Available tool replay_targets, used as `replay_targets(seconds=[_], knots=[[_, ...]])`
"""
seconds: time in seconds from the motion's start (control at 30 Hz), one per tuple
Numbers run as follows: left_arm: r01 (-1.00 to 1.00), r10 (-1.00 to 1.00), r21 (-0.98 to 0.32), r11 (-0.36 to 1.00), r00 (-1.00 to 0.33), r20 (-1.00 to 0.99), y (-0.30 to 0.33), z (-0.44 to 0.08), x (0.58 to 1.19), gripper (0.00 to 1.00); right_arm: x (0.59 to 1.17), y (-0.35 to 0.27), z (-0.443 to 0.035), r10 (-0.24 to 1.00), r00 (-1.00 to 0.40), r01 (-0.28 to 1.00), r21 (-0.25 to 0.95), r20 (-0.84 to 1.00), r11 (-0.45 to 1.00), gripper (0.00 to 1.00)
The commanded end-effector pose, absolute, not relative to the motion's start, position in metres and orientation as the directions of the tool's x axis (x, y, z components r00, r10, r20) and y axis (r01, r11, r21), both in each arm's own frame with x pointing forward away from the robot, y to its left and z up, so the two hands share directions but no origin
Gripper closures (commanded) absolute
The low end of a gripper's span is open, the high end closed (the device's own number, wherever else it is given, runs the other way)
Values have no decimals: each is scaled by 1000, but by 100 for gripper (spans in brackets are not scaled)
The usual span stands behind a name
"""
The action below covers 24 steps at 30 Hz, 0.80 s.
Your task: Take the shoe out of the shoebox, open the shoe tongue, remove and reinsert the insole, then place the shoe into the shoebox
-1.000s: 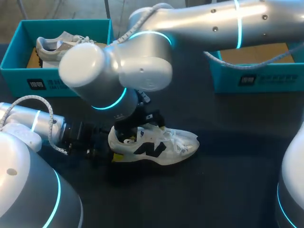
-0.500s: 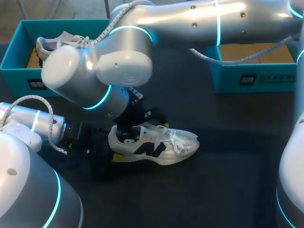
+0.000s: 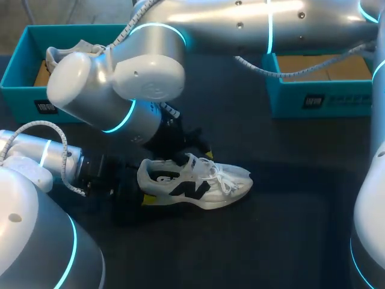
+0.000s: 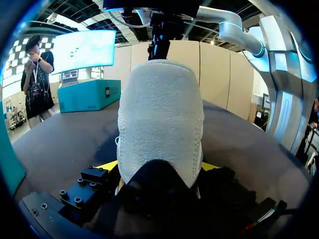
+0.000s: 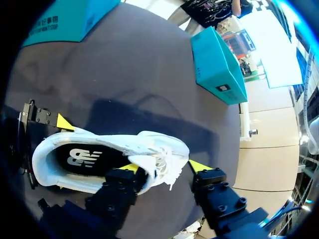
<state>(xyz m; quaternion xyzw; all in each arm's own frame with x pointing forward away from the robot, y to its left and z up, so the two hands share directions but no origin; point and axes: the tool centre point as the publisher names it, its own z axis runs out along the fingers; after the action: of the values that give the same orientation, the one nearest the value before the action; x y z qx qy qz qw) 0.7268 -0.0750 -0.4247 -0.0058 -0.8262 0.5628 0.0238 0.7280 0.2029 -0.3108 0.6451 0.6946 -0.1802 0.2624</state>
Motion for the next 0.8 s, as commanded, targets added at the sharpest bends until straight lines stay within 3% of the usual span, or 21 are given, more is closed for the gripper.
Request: replay_targets(seconds=[0.03, 0.1, 0.17, 0.2, 0.23, 0.27, 0.8], knots=[[-18, 34, -930, 367, -999, 32, -73, -426, 728, 100, 724, 192, -309, 778, 401, 905, 339, -483, -257, 60], [-18, 34, -930, 367, -999, 32, -73, -426, 728, 100, 724, 189, -308, 778, 405, 904, 340, -480, -261, 66], [-18, 34, -930, 367, -999, 32, -73, -426, 728, 100, 724, 186, -308, 777, 410, 902, 341, -477, -266, 81], [-18, 34, -930, 367, -999, 32, -73, -426, 728, 100, 725, 185, -308, 777, 412, 901, 342, -477, -268, 81], [-18, 34, -930, 367, -999, 32, -73, -426, 728, 100, 725, 183, -307, 776, 415, 900, 343, -475, -271, 97], [-18, 34, -930, 367, -999, 32, -73, -426, 728, 100, 725, 182, -307, 776, 418, 898, 344, -473, -275, 100], [-18, 34, -930, 367, -999, 32, -73, -426, 728, 100, 727, 140, -320, 745, 479, 873, 334, -463, -354, 100]])
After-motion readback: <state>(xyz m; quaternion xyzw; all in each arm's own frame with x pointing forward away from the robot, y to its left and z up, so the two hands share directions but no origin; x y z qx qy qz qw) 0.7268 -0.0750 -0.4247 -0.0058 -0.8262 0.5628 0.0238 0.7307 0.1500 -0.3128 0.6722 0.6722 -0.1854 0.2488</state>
